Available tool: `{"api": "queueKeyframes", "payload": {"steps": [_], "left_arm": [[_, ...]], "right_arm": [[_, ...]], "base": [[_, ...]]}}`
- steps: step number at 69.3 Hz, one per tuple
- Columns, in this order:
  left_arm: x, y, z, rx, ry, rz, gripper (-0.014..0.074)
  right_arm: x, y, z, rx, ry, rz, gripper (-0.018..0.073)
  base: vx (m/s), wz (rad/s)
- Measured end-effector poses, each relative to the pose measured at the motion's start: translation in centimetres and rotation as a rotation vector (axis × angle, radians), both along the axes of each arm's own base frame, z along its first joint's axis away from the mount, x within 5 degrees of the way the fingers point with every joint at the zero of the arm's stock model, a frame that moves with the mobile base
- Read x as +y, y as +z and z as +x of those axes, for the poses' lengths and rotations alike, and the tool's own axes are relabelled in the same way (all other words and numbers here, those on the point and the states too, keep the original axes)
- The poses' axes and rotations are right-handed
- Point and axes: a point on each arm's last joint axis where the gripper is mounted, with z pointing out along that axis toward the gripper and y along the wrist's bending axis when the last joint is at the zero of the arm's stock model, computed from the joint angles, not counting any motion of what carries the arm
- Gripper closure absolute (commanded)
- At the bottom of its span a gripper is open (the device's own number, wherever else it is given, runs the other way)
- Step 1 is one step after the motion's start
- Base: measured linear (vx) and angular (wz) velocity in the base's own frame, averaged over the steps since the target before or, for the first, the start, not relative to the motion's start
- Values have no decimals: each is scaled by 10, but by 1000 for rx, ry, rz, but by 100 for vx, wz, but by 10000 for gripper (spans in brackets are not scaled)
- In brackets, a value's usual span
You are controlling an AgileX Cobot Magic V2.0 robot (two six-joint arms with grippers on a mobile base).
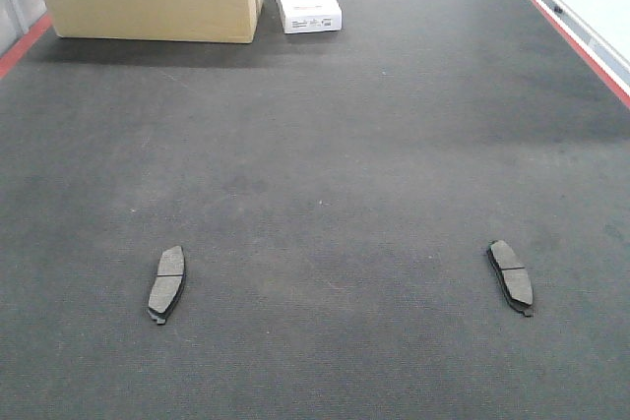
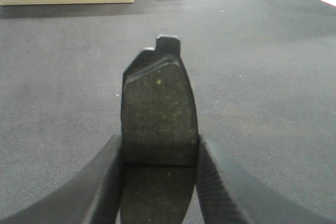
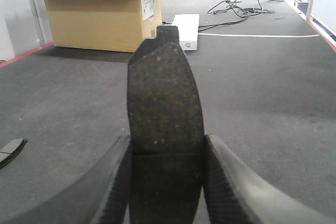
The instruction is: Move and align brake pads A on conveyor
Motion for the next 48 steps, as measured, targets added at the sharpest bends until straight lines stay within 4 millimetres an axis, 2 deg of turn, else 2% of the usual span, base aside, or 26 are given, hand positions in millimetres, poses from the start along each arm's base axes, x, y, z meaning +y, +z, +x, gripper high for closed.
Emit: {"api": "queueKeyframes", "payload": {"steps": [48], "left_arm": [[0,0,0,0,0,0,603]], "right_arm": [[0,0,0,0,0,0,564]], "base": [[0,0]]}}
